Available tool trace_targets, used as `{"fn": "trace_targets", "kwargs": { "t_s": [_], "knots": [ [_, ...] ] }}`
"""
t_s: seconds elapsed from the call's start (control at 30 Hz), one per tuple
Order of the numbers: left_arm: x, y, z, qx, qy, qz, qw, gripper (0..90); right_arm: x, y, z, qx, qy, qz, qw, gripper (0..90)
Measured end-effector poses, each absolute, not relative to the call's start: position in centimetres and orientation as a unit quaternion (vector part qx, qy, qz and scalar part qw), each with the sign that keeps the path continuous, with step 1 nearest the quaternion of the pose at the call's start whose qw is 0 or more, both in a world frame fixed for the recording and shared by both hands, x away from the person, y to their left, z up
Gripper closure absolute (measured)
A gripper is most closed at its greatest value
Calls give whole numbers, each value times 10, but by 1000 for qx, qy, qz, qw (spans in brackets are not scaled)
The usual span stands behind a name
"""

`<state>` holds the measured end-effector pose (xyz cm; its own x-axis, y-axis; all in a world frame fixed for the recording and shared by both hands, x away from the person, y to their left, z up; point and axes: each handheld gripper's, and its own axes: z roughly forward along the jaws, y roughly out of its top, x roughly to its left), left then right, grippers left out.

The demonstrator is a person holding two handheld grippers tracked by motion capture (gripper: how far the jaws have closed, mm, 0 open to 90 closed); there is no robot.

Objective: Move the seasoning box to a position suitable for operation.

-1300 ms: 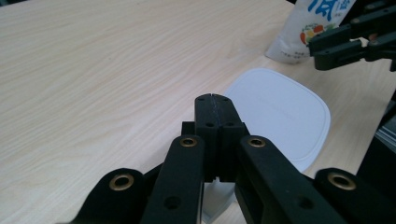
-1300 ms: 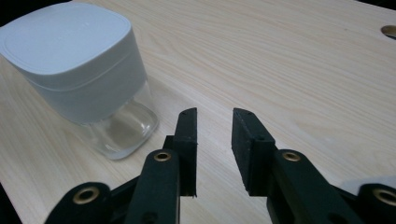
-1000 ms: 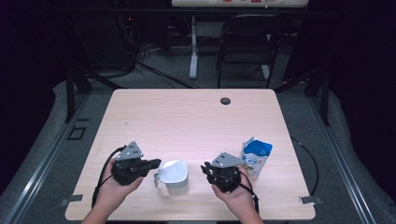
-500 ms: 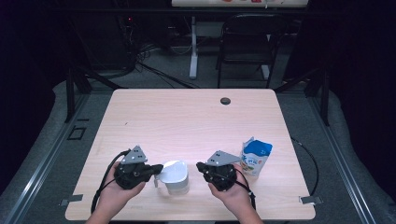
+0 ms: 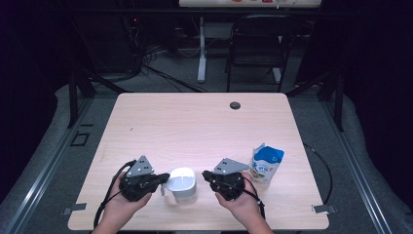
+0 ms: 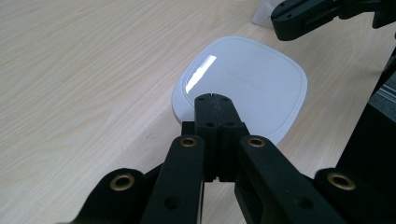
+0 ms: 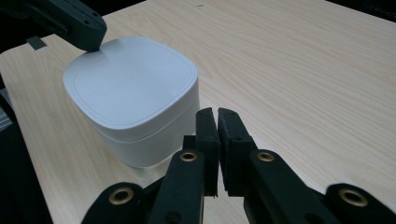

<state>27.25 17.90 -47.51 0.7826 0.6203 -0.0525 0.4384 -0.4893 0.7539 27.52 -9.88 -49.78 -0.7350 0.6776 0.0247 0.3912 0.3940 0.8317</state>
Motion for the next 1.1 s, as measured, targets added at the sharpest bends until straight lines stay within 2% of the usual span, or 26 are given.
{"fn": "trace_targets", "kwargs": {
  "t_s": [0.47,1.1],
  "knots": [
    [273,181,-476,853,309,111,405,900,273,-90,-503,310,831,443,133,899],
    [273,182,-477,851,311,109,409,900,271,-82,-510,299,844,425,131,900]
  ]
}}
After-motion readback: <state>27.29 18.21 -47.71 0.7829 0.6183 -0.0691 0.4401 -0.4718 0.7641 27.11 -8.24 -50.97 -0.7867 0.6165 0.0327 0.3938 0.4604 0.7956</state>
